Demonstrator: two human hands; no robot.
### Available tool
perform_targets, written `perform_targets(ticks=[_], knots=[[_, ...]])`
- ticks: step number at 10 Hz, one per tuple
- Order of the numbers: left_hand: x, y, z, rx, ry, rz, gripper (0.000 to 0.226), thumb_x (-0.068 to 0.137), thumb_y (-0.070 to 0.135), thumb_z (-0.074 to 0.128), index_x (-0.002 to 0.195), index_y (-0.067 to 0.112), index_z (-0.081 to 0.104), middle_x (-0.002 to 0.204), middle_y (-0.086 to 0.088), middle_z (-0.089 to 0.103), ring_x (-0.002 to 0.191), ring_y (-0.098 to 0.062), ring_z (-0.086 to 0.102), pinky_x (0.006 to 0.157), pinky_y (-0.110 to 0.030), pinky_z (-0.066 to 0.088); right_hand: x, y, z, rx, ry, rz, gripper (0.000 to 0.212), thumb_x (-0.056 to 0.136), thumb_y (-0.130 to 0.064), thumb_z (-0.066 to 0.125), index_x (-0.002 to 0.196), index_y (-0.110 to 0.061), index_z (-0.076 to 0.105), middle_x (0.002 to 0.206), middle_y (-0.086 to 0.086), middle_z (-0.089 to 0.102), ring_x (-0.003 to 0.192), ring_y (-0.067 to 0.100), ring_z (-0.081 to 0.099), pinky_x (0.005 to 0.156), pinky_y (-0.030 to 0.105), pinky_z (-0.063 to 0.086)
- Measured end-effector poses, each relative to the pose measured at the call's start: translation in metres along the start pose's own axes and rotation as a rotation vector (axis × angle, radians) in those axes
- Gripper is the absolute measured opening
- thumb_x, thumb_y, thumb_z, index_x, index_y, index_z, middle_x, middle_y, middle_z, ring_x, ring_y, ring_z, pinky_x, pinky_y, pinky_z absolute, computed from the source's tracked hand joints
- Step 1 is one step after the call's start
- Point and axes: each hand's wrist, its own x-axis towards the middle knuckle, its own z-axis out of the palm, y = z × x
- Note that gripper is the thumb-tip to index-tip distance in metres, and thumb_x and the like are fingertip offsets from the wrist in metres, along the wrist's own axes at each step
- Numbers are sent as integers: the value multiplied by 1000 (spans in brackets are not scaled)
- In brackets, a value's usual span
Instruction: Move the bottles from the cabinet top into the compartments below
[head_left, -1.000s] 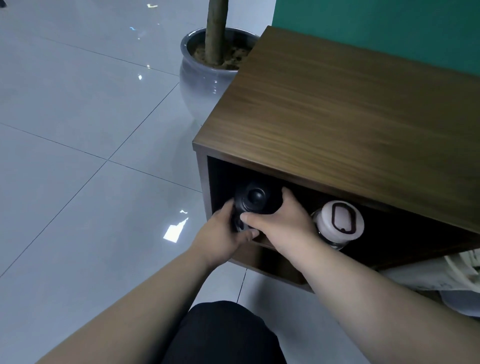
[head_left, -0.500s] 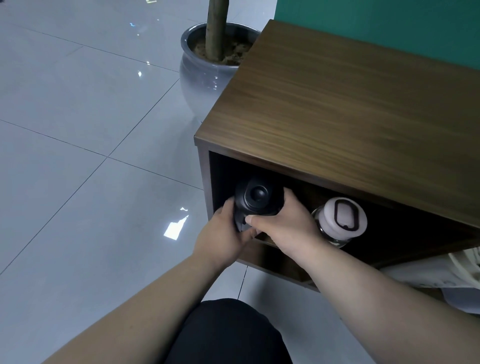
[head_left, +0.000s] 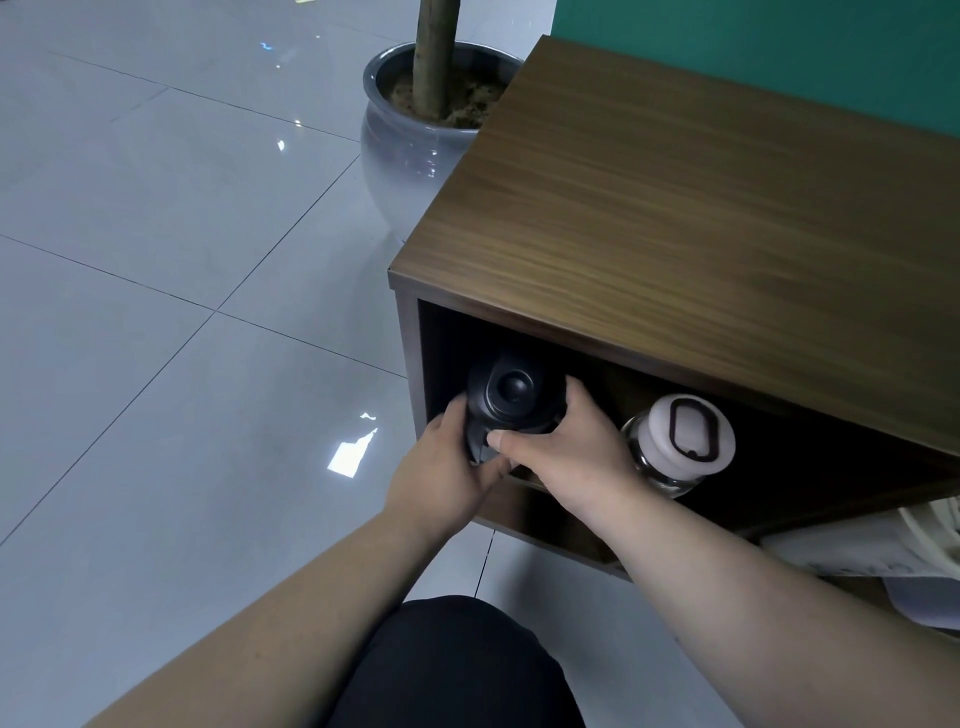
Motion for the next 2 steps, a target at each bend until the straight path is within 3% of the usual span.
perform_targets(ticks=[2], knots=[[-1,-4,0,-16,-6,-21,67,75,60,68,129,25,50,106,11,62,100,-20,62,65,-27,43,-2,9,4,-80,13,23,77,49,-43,81,120,-33,52,114,-12,69,104,11,66,91,34,53]])
